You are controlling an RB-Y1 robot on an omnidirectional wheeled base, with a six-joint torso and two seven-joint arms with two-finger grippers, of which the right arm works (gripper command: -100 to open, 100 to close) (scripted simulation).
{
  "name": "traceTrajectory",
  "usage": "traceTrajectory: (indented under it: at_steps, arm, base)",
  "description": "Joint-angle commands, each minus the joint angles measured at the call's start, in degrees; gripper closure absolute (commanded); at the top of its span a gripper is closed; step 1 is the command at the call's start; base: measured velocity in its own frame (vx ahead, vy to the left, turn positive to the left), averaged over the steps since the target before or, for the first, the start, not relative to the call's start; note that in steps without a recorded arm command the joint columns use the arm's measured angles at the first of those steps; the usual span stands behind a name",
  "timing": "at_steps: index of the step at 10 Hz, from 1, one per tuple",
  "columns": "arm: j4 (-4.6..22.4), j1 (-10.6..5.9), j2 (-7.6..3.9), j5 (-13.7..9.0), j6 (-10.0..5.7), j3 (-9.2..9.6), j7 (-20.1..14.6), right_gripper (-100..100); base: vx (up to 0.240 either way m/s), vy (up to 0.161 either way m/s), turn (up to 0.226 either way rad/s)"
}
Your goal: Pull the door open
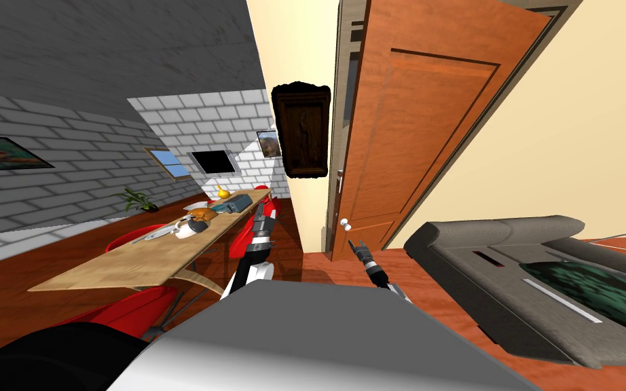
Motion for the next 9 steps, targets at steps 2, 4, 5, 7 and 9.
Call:
traceTrajectory:
  at_steps: [2, 4, 5, 7, 9]
  arm:
    - [-0.53, 0.34, 0.08, 0.61, -0.02, -0.06, 3.82, -100]
    - [-0.93, 0.58, 0.13, 0.99, -0.01, -0.09, 5.99, -100]
    - [-1.28, 0.80, 0.18, 1.33, 0.01, -0.11, 7.97, -100]
    - [-1.89, 1.17, 0.27, 1.92, 0.04, -0.15, 11.23, -100]
    - [-2.33, 1.44, 0.33, 2.35, 0.06, -0.18, 14.05, -100]
  base:
    - [-0.010, -0.014, -0.015]
    - [-0.010, -0.018, -0.019]
    - [-0.007, -0.019, -0.011]
    - [-0.014, -0.024, -0.019]
    - [-0.007, -0.020, -0.017]
